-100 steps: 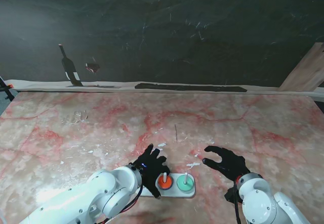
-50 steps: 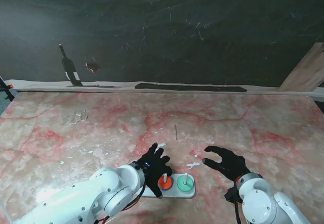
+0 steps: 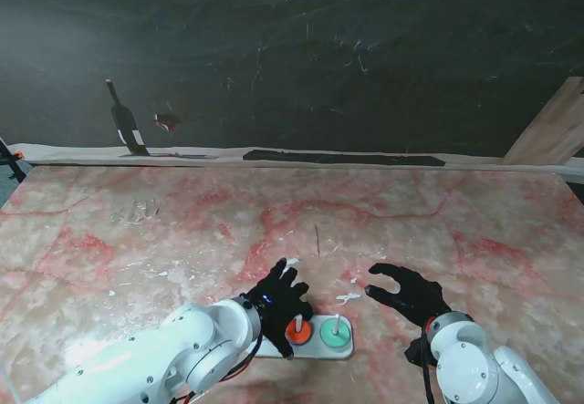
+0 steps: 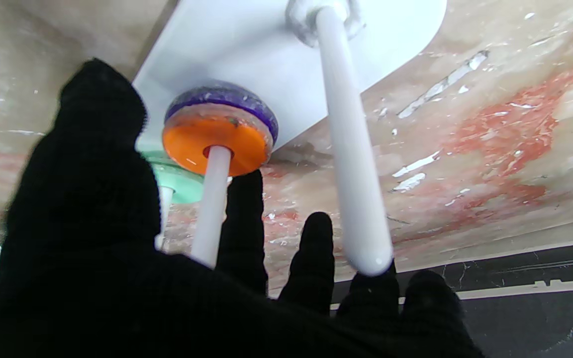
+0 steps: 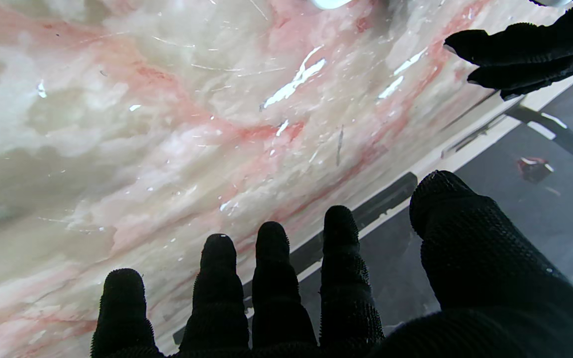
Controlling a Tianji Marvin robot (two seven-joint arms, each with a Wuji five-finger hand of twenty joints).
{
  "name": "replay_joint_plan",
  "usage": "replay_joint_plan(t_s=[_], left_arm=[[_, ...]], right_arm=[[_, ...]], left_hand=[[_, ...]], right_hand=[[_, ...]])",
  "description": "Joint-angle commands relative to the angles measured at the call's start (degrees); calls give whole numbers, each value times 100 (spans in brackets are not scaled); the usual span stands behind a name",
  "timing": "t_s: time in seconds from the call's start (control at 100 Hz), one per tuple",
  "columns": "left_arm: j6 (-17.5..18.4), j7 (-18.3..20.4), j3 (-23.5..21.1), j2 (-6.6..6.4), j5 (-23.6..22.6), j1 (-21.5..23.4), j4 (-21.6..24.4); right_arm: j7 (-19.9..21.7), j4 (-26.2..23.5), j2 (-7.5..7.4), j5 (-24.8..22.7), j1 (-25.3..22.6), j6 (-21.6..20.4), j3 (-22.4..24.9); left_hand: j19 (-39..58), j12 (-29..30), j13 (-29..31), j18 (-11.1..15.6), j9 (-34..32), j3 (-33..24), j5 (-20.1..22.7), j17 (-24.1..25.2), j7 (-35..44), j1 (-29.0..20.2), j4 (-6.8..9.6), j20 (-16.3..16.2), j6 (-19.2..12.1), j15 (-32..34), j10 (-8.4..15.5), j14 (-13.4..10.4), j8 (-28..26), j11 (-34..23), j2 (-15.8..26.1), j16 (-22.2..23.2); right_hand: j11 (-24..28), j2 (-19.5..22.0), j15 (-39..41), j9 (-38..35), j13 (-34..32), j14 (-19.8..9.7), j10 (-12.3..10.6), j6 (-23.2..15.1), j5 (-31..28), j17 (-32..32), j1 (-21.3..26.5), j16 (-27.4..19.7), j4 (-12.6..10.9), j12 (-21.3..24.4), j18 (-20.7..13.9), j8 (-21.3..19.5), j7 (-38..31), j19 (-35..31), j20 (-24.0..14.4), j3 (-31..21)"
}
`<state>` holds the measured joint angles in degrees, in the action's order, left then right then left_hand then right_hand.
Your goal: Move the three rings of the Hanoi Tower from the left rod to the right rod
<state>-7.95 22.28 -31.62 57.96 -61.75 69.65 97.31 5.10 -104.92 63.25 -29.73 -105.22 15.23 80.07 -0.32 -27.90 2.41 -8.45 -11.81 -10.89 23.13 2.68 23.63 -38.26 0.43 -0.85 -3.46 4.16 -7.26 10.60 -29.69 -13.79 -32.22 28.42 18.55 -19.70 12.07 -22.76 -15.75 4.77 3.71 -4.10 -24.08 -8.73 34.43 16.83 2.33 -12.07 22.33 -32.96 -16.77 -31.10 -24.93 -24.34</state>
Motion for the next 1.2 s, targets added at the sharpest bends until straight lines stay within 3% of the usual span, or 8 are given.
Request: replay_joint_plan(t_s=[0.0, 0.42, 0.72, 1.19], left_arm=[[25, 14, 28, -5, 27, 14, -18], [17, -200, 58, 20, 64, 35, -124], [39, -278, 63, 26, 78, 47, -163], [158, -387, -32, 37, 123, 110, -192]], right_arm=[[11, 2, -4, 2, -25, 10, -24], [12, 8, -3, 21, -19, 21, -26], [11, 18, -1, 51, -17, 4, -20], [2, 32, 4, 97, -13, -9, -19]], left_hand=[[-90, 40, -158, -114, 76, -95, -66, 37, 96, -130, -90, 55, -77, -1, -229, 131, -79, 58, -243, 60], [-66, -19, -98, -116, 125, -304, -137, 32, 134, -180, -47, 4, -150, 16, -188, 143, -144, -2, -276, 99], [-59, -56, -47, -116, 63, -392, -7, 37, 306, -158, -3, -66, -469, 28, -155, 145, -266, -34, -199, 138], [-67, -68, 17, -109, -80, -368, 463, 37, 716, -169, 142, -115, -822, 31, -87, 132, -488, -48, 19, 154]], right_hand=[[-43, 91, -16, 211, 149, 36, 4, 31, 137, -87, -60, 13, -63, 37, 37, 44, 51, 125, -191, 113], [-44, 114, -14, 215, 151, 37, 2, 47, 149, -86, -61, 13, -64, 38, 35, 45, 59, 148, -210, 119], [-44, 137, -12, 217, 153, 34, 7, 51, 159, -84, -73, 14, -63, 38, 35, 46, 65, 154, -227, 131], [-43, 192, -5, 215, 147, 12, 9, 62, 166, -79, -77, 14, -63, 38, 20, 45, 69, 161, -250, 157]])
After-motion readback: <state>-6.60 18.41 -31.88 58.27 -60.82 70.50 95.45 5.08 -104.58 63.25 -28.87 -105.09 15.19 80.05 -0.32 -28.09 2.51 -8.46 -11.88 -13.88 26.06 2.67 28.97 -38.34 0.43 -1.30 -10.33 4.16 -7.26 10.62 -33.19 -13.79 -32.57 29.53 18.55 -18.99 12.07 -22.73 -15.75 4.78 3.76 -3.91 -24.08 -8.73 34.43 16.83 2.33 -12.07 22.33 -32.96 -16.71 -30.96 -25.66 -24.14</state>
